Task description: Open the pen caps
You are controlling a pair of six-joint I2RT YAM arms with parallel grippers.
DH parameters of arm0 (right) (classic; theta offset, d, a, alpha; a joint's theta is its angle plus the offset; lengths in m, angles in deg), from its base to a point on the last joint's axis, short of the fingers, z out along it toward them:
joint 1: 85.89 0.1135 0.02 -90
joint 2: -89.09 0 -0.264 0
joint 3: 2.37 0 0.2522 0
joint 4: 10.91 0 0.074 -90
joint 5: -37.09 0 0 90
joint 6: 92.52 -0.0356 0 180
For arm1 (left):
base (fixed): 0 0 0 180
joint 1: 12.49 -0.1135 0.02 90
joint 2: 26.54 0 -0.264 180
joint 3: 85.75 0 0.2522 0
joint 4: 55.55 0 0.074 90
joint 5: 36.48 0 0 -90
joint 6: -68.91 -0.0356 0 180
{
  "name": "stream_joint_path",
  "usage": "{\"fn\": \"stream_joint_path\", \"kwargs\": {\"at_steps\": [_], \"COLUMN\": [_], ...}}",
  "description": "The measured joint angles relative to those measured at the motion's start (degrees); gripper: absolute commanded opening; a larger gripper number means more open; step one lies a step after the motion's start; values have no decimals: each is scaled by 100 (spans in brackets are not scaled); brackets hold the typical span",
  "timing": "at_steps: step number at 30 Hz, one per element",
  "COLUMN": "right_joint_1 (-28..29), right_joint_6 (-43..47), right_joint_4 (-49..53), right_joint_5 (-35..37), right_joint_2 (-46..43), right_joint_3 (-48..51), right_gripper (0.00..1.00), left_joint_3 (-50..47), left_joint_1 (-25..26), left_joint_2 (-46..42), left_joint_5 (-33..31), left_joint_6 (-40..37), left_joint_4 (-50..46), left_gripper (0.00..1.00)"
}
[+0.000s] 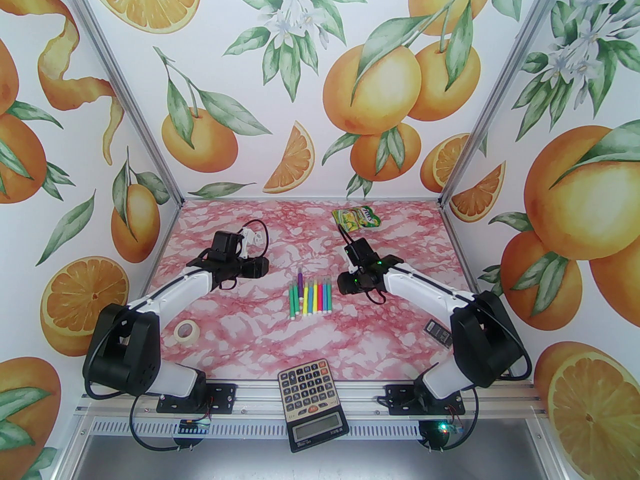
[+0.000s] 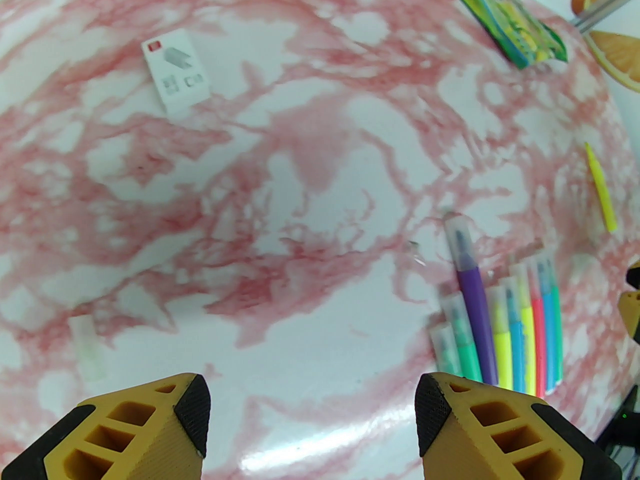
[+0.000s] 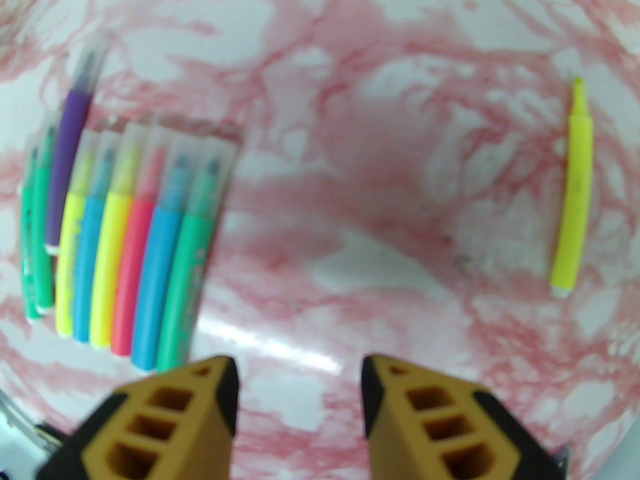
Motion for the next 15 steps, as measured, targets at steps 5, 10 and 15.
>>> {"fn": "stream_joint_path", "kwargs": {"at_steps": [5,10,15], "right_joint_1": [144,321,450], "right_joint_6": [-175,-310,-444], "right_joint_4": [-160,-352,-522], "right_joint_5": [-282,-466,-555], "right_joint_2": [37,192,424], "right_joint_3": [138,151,153], "right_gripper": [44,43,42], "left_joint_3": [-227,-319,-376], "left_joint_1": [7,7,7], "left_joint_2": [-175,-310,-356], "left_joint_5": [118,175,214], "left_joint_6": [61,74,74], "left_joint_4": [315,479,529], "left_gripper": [72,72,72]}}
